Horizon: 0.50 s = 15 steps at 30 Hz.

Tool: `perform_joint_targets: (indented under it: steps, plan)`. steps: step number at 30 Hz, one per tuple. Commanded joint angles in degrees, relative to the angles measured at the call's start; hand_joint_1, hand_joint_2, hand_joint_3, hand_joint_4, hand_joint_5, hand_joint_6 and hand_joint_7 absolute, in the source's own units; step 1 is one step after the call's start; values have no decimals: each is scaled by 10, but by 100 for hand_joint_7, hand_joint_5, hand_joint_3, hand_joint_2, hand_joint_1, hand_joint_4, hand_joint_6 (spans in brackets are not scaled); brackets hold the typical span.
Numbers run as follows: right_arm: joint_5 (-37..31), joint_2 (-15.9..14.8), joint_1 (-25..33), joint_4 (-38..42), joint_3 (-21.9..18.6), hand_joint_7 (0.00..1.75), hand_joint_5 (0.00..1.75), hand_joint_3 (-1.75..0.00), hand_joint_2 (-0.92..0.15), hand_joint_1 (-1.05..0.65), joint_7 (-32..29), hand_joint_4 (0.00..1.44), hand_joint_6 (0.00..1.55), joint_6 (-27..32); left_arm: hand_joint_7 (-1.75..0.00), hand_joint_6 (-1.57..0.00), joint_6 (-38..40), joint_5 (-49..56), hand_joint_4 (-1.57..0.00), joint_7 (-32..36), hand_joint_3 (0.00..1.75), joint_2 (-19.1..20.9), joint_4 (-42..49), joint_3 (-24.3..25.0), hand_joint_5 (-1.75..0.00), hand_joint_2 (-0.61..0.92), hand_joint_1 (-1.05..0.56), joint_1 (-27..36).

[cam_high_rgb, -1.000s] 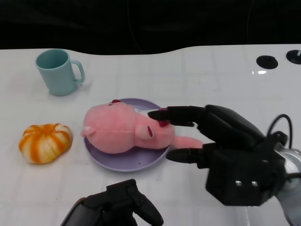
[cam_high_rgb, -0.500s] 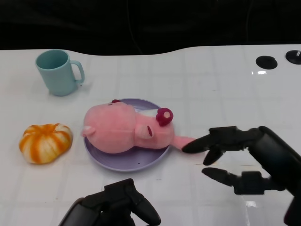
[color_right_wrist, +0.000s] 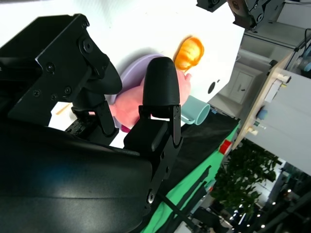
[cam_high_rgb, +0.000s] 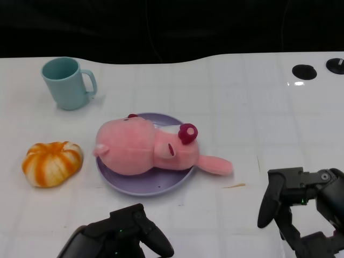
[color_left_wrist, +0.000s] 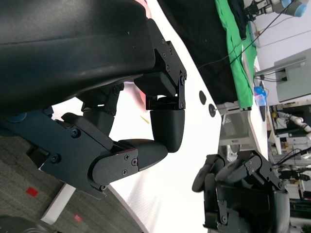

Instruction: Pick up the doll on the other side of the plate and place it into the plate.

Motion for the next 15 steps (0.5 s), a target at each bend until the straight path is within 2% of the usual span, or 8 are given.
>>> perform_joint_targets:
  steps: [1, 7, 10, 15]
  plan:
    - [-8, 3, 5, 14, 6, 158, 175, -168, -21, 16, -14, 99, 84, -11, -132, -73, -23, 3, -71, -7, 76, 11, 7, 9, -168, 71, -31, 5]
    - [-22, 4, 0, 28, 23, 162, 175, -171, -18, 16, -22, 101, 84, -20, -129, -80, -48, -3, -71, -11, 71, 14, 19, 15, -167, 74, -29, 6]
    - [-33, 1, -4, 37, 30, 163, 175, -173, -16, 14, -25, 100, 83, -31, -130, -74, -27, 0, -71, -10, 80, 17, 9, 20, -168, 68, -29, 6]
    - [-45, 1, -11, 46, 33, 164, 175, -172, -17, 13, -29, 98, 83, -29, -127, -72, -6, -5, -71, -9, 72, 16, 0, 24, -168, 72, -29, 0]
